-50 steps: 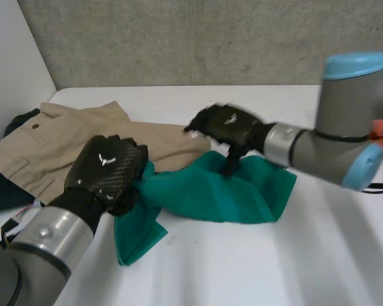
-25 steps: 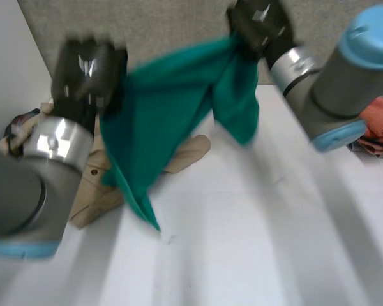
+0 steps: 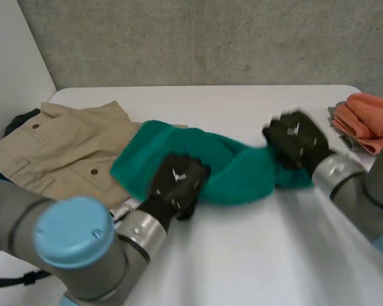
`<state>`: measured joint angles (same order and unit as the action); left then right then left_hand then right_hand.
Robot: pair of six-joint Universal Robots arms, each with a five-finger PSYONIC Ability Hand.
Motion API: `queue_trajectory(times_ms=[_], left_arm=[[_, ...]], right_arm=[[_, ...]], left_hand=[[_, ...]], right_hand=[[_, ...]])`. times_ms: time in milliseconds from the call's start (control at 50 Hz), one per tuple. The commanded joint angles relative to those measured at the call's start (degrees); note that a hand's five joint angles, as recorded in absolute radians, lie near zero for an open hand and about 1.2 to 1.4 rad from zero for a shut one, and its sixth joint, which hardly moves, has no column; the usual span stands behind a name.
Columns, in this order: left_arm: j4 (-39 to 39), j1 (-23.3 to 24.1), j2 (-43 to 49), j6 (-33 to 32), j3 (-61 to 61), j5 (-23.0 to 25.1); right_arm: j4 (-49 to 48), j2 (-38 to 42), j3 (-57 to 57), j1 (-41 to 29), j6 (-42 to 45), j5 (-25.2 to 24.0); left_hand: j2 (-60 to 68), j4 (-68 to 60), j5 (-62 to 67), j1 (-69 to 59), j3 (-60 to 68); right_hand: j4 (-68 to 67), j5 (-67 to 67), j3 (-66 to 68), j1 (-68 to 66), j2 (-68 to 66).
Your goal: Fold the laundry.
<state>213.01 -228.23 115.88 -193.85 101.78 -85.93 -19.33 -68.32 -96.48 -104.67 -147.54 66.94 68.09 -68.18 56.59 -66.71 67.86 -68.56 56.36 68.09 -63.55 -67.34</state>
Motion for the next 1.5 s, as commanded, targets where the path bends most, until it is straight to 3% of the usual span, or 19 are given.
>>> queue_trajectory(times_ms=[20,140,200,240,280,360,440,460,540,620,760,920,1100,1240,1340,1440,1500], left_arm=[[0.12,0.50,-1.08,0.40,0.96,-1.69],[-1.81,-2.22,-8.64,1.98,3.25,-4.33],[-4.97,-5.38,-12.51,2.86,5.01,-5.03],[-8.04,-8.80,-14.89,3.39,5.89,-4.86],[-10.33,-11.44,-16.03,3.65,6.41,-4.16],[-15.60,-19.35,-17.88,3.48,6.86,-0.12],[-19.38,-27.26,-17.79,2.52,6.24,7.69],[-20.35,-30.32,-17.53,1.38,5.72,11.63],[-21.85,-36.39,-15.52,-2.92,3.70,20.51],[-23.08,-39.57,-11.74,-8.11,0.53,26.51],[-25.28,-39.49,-5.94,-14.70,-4.30,28.45],[-21.95,-36.42,0.74,-18.31,-8.60,28.11],[-18.16,-34.83,5.14,-17.44,-11.25,27.84],[-16.49,-32.20,7.78,-16.73,-12.92,27.49],[-16.23,-31.40,10.15,-18.31,-14.94,26.61],[-15.18,-30.35,11.47,-19.28,-17.48,24.60],[-13.86,-29.65,12.18,-19.55,-19.16,22.31]], right_arm=[[7.18,2.67,-0.47,1.22,5.51,-0.14],[12.73,1.17,1.90,1.84,3.84,0.03],[15.63,-0.06,2.87,2.28,3.57,-0.23],[17.21,-0.85,3.48,2.54,3.57,0.03],[18.01,-1.20,3.84,2.72,3.66,0.03],[20.11,-2.25,5.07,3.16,3.31,-0.32],[24.24,-4.01,7.44,3.25,3.84,-0.93],[26.43,-4.62,8.92,3.51,4.01,-1.37],[32.40,-4.98,13.23,3.42,5.24,-2.69],[38.56,-3.32,17.89,2.72,9.19,-3.31],[46.39,3.35,25.88,0.18,16.83,-1.73],[46.32,9.95,32.31,-1.59,17.29,1.87],[44.64,13.56,35.13,-1.59,18.51,0.91],[52.44,18.39,41.62,-1.41,24.66,-1.20],[60.98,21.82,45.76,-1.06,28.36,-1.11],[61.78,23.40,46.20,-1.32,29.94,-1.11],[61.69,24.72,46.82,-1.32,30.73,-0.67]], left_hand=[[-13.52,13.61,-12.03,12.14,-13.29],[-45.05,45.14,-43.56,43.67,-44.82],[-57.17,57.26,-55.68,55.79,-56.94],[-58.09,58.18,-56.59,56.71,-57.86],[-58.09,58.18,-56.59,56.71,-57.86],[-58.09,58.18,-56.59,56.71,-57.86],[-58.09,58.18,-56.59,56.71,-57.86],[-58.09,58.18,-56.59,56.71,-57.86],[-58.09,58.18,-56.59,56.71,-57.86],[-58.09,58.18,-56.59,56.71,-57.86],[-56.37,56.47,-54.88,55.00,-56.15],[-49.49,49.58,-47.99,48.11,-49.26],[-41.40,41.49,-39.90,40.02,-41.17],[-36.85,36.95,-35.36,35.48,-36.63],[-19.07,19.16,-17.57,17.69,-18.84],[10.86,-10.77,12.35,-12.24,11.09],[11.91,-11.82,13.41,-13.29,12.14]], right_hand=[[-11.44,13.64,11.91,-16.45,-12.66],[-10.08,12.29,10.56,-15.09,-11.30],[10.56,-8.35,-10.09,5.55,9.34],[31.34,-29.13,-30.87,26.33,30.12],[39.19,-36.98,-38.71,34.18,37.97],[45.26,-43.06,-44.79,40.25,44.04],[46.28,-44.08,-45.81,41.27,45.06],[46.11,-43.91,-45.64,41.11,44.90],[44.94,-42.74,-44.47,39.94,43.73],[42.42,-40.21,-41.95,37.41,41.20],[37.88,-35.68,-37.41,32.87,36.66],[35.01,-32.81,-34.54,30.00,33.79],[36.02,-33.82,-35.55,31.01,34.80],[36.19,-33.98,-35.72,31.18,34.97],[30.33,-28.12,-29.85,25.32,29.11],[20.89,-18.69,-20.42,15.88,19.67],[8.49,-6.29,-8.02,3.48,7.27]])
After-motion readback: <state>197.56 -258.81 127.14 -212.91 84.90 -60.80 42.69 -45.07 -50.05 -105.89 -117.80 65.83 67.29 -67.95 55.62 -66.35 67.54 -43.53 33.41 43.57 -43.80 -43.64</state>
